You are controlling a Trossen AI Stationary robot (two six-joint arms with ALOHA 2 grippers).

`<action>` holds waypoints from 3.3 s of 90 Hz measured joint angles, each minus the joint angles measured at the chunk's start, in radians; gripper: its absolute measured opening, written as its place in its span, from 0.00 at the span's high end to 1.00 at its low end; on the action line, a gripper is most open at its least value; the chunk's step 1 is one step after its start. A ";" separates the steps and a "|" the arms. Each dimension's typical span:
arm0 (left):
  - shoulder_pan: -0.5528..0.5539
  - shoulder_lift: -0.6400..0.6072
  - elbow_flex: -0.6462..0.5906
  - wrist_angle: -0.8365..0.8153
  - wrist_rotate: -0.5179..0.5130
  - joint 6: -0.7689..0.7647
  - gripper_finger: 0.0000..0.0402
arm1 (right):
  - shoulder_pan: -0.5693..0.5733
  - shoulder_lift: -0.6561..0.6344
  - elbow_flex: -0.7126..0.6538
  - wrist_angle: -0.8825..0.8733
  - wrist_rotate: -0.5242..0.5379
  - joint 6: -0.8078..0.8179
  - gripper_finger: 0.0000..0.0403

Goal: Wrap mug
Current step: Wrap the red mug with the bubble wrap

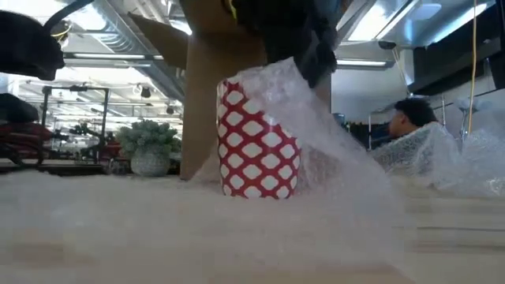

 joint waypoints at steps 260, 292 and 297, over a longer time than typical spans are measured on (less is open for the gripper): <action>0.431 0.019 0.127 0.572 -0.055 0.892 1.00 | 0.110 0.064 -0.046 0.236 0.215 -0.296 0.44; 0.392 -0.203 0.133 0.511 -0.058 0.918 1.00 | 0.097 0.065 -0.048 0.219 0.178 -0.301 0.44; 0.379 -0.239 0.133 0.468 -0.059 0.894 1.00 | 0.094 0.065 -0.048 0.219 0.177 -0.299 0.44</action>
